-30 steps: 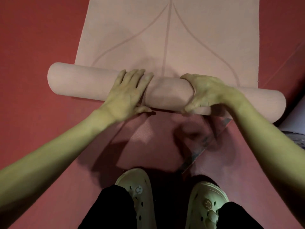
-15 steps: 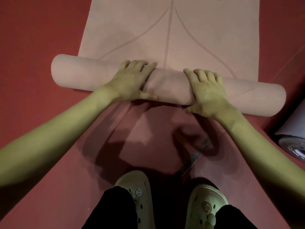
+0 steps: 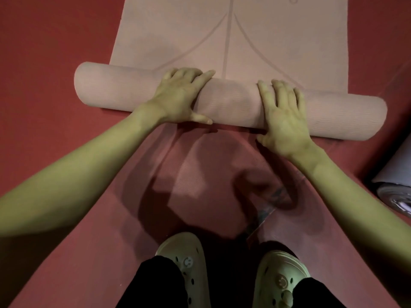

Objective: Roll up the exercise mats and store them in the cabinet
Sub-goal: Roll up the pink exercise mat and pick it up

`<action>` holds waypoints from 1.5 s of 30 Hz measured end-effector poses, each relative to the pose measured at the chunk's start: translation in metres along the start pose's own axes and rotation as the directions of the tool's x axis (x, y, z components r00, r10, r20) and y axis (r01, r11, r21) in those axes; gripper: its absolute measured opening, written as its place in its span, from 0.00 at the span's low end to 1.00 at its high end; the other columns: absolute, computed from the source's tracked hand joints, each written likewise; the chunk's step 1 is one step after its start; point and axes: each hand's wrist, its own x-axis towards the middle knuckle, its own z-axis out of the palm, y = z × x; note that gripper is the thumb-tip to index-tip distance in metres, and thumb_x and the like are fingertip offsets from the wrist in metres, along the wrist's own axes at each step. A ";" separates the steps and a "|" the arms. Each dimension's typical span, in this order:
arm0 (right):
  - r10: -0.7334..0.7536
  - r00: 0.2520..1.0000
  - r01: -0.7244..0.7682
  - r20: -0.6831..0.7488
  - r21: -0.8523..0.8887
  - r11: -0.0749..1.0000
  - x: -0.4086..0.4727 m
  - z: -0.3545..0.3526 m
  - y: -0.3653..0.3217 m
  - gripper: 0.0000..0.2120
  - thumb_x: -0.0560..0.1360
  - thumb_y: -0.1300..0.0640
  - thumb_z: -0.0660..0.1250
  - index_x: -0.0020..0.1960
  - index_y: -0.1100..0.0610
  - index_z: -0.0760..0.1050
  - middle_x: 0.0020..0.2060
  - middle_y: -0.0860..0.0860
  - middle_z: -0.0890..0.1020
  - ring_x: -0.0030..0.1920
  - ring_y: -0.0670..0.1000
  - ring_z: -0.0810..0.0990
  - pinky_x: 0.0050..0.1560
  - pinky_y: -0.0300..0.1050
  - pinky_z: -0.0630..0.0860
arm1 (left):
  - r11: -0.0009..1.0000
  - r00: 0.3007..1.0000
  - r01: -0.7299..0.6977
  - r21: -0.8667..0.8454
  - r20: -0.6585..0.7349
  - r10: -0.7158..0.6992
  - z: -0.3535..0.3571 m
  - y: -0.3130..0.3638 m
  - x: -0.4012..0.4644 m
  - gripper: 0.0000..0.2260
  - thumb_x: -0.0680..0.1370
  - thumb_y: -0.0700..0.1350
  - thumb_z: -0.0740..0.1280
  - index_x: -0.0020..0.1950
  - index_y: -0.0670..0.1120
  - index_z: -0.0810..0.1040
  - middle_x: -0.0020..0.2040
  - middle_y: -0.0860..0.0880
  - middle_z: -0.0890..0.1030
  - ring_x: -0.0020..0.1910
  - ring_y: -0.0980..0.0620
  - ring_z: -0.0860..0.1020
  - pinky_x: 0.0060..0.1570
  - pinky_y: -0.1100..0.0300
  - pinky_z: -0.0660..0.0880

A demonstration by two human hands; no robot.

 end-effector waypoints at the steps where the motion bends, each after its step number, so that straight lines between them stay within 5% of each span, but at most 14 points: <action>1: 0.003 1.000 -0.003 -0.006 -0.009 1.000 -0.001 0.002 0.001 0.58 0.56 0.57 0.80 0.78 0.58 0.52 0.74 0.63 0.59 0.75 0.63 0.56 0.75 0.57 0.47 | 1.000 1.000 0.001 0.002 0.005 -0.001 -0.001 0.000 0.001 0.52 0.63 0.70 0.71 0.79 0.49 0.54 0.73 0.43 0.65 0.72 0.42 0.62 0.71 0.44 0.54; 4: 0.003 1.000 -0.002 0.011 -0.045 0.999 0.007 0.001 0.004 0.60 0.55 0.56 0.82 0.78 0.59 0.52 0.74 0.62 0.60 0.74 0.63 0.57 0.74 0.58 0.49 | 0.999 0.998 0.010 0.051 -0.062 -0.007 0.004 -0.001 -0.005 0.53 0.62 0.67 0.74 0.79 0.48 0.54 0.75 0.38 0.60 0.74 0.40 0.59 0.72 0.39 0.51; 8: 0.007 1.000 -0.005 0.031 -0.073 0.997 0.023 -0.005 0.007 0.60 0.53 0.49 0.83 0.76 0.60 0.56 0.69 0.62 0.66 0.68 0.63 0.64 0.71 0.58 0.54 | 0.995 0.990 0.066 0.078 -0.128 -0.055 0.008 0.000 -0.008 0.52 0.60 0.63 0.78 0.77 0.48 0.58 0.70 0.39 0.66 0.71 0.41 0.63 0.71 0.39 0.52; 13: 0.016 1.000 -0.016 0.017 -0.034 0.999 0.033 -0.012 0.012 0.49 0.56 0.50 0.80 0.73 0.55 0.63 0.65 0.56 0.72 0.64 0.62 0.70 0.65 0.55 0.60 | 0.993 0.988 0.104 -0.054 -0.105 -0.109 -0.004 -0.002 0.000 0.49 0.56 0.60 0.80 0.74 0.51 0.65 0.65 0.44 0.72 0.66 0.44 0.69 0.69 0.43 0.57; 21: 0.000 0.994 -0.001 0.111 0.009 1.000 -0.012 -0.019 0.001 0.49 0.54 0.46 0.79 0.72 0.50 0.65 0.62 0.51 0.75 0.60 0.60 0.72 0.57 0.52 0.61 | 0.977 0.989 0.121 -0.177 -0.064 -0.134 -0.002 0.018 -0.052 0.48 0.54 0.60 0.80 0.72 0.52 0.70 0.61 0.45 0.75 0.63 0.44 0.71 0.64 0.47 0.60; 29: -0.041 0.963 0.032 0.266 0.039 0.999 -0.053 -0.022 -0.008 0.47 0.54 0.39 0.76 0.71 0.45 0.65 0.61 0.48 0.75 0.60 0.58 0.73 0.55 0.50 0.61 | 0.982 0.997 0.062 -0.179 -0.026 -0.068 0.013 0.032 -0.099 0.45 0.57 0.70 0.68 0.72 0.55 0.68 0.61 0.48 0.75 0.63 0.47 0.72 0.64 0.48 0.62; 37: -0.050 0.871 0.010 0.488 0.084 0.996 -0.021 -0.037 -0.003 0.49 0.55 0.44 0.80 0.72 0.45 0.61 0.59 0.50 0.74 0.60 0.56 0.71 0.62 0.52 0.62 | 0.994 0.997 -0.026 0.105 -0.074 0.034 0.023 0.037 -0.088 0.50 0.59 0.69 0.73 0.73 0.45 0.64 0.66 0.44 0.71 0.63 0.41 0.71 0.63 0.44 0.63; 41: -0.053 0.939 0.012 0.340 0.122 0.992 -0.035 -0.030 0.000 0.51 0.58 0.45 0.79 0.75 0.51 0.59 0.66 0.53 0.70 0.65 0.58 0.68 0.66 0.52 0.59 | 0.997 1.000 0.004 0.082 -0.008 -0.003 0.016 0.034 -0.076 0.50 0.57 0.68 0.75 0.73 0.47 0.64 0.66 0.45 0.72 0.63 0.41 0.71 0.62 0.45 0.64; 45: -0.052 0.998 0.052 0.024 0.002 0.999 -0.059 -0.001 -0.009 0.52 0.57 0.48 0.78 0.75 0.61 0.61 0.69 0.61 0.68 0.68 0.64 0.67 0.70 0.59 0.57 | 0.999 0.992 0.021 0.043 0.120 -0.026 0.004 0.031 -0.059 0.51 0.56 0.71 0.74 0.73 0.51 0.62 0.67 0.48 0.70 0.64 0.44 0.70 0.64 0.46 0.63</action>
